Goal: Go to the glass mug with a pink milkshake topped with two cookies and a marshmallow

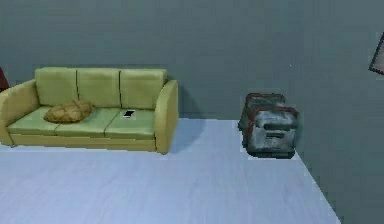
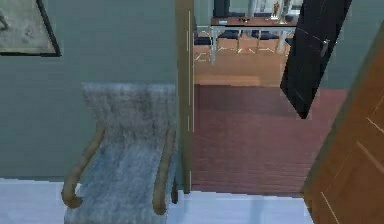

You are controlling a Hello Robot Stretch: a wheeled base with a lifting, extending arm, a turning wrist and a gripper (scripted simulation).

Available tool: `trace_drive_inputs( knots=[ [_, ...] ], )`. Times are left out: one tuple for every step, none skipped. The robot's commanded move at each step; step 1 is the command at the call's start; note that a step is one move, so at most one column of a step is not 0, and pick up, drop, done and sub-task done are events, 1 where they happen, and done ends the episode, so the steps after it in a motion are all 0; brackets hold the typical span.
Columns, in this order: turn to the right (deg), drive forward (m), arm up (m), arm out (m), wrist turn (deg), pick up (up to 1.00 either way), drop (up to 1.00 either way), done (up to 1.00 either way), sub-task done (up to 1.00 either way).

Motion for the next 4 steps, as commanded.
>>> trace_drive_inputs(
  knots=[
    [0.0,0.3,0.0,0.0,0.0,0.0,0.0,0.0,0.0],
    [-33.0,0.0,0.0,0.0,0.0,0.0,0.0,0.0,0.0],
    [0.0,0.45,0.0,0.0,0.0,0.0,0.0,0.0,0.0],
    [-45.0,0.0,0.0,0.0,0.0,0.0,0.0,0.0,0.0]
  ],
)
